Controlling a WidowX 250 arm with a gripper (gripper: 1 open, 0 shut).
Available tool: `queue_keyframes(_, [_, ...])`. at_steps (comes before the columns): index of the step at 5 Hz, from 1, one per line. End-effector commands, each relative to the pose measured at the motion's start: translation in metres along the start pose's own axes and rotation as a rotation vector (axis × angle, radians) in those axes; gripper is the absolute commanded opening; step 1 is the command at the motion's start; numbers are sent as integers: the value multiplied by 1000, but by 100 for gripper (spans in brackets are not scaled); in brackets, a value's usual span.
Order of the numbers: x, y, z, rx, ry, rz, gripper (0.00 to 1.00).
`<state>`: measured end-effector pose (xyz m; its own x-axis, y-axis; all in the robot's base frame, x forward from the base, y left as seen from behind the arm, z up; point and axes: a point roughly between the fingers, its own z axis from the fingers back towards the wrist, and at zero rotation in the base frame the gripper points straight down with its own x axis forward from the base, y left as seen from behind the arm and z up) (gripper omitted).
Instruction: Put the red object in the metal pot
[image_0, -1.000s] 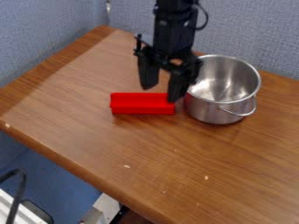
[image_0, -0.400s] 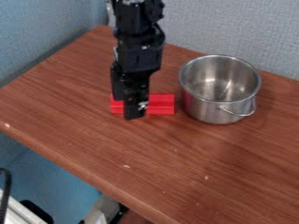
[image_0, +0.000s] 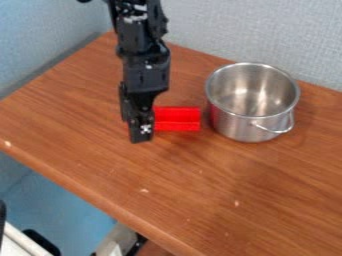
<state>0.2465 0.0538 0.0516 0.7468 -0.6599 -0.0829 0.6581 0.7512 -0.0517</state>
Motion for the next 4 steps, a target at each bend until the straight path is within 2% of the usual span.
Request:
queue_keyframes(1, [8,8,-4,14,-16,-15,100])
queue_keyframes(4, [7,11,8,21,-37,46,100])
